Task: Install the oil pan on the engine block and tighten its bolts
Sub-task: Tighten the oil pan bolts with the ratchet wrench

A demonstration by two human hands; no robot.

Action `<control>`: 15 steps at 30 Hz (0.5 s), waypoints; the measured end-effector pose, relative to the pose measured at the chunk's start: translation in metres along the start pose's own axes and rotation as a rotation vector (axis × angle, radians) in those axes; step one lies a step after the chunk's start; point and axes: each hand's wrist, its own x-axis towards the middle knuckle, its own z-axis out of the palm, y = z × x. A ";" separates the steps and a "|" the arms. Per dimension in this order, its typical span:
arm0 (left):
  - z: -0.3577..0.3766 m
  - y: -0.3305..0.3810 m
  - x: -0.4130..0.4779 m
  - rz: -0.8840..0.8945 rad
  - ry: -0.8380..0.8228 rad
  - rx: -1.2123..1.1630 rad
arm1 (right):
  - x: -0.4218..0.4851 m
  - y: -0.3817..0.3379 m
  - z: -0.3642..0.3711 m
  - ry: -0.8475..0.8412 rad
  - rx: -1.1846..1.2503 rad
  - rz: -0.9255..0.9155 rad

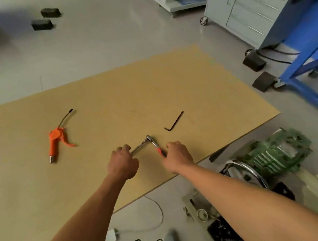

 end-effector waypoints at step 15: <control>0.008 0.056 0.041 0.113 -0.282 -0.150 | -0.010 0.047 -0.012 -0.271 0.487 0.089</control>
